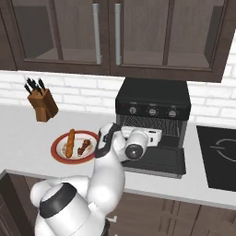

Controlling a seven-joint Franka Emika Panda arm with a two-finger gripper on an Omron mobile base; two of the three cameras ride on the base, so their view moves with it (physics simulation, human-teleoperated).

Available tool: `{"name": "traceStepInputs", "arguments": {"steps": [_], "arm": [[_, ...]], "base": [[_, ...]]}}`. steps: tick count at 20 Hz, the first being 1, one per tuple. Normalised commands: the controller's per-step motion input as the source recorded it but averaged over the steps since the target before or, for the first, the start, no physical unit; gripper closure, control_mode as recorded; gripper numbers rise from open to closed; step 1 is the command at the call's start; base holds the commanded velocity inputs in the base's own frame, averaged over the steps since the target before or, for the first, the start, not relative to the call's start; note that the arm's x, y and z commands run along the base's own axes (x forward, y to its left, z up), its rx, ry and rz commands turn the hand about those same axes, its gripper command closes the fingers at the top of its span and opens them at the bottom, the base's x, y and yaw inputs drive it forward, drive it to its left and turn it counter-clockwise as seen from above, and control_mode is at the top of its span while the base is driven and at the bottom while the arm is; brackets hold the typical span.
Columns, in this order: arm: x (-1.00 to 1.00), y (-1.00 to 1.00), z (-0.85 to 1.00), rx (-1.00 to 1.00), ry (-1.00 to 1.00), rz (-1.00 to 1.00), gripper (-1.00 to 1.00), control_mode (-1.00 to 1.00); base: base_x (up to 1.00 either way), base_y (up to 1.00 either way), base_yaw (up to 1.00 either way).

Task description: Pick up the kebab skewer and baguette bread, and place them inside the toaster oven. Close the toaster oven door and start by setting the timer.

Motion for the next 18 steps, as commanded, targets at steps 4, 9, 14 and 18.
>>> {"name": "traceStepInputs", "arguments": {"steps": [4,9,14,18], "arm": [[0.26,-0.08,0.00,0.00,0.08,0.00,-1.00,-1.00],[0.31,-0.12,0.00,0.00,0.05,0.00,-1.00,-1.00],[0.20,-0.05,-0.10,0.00,0.03,0.00,-1.00,-1.00],[0.05,0.00,-0.24,0.00,0.00,0.00,-1.00,-1.00]], "base": [[0.00,0.00,0.00],[0.00,0.00,0.00],[0.00,0.00,0.00],[0.00,0.00,0.00]]}}
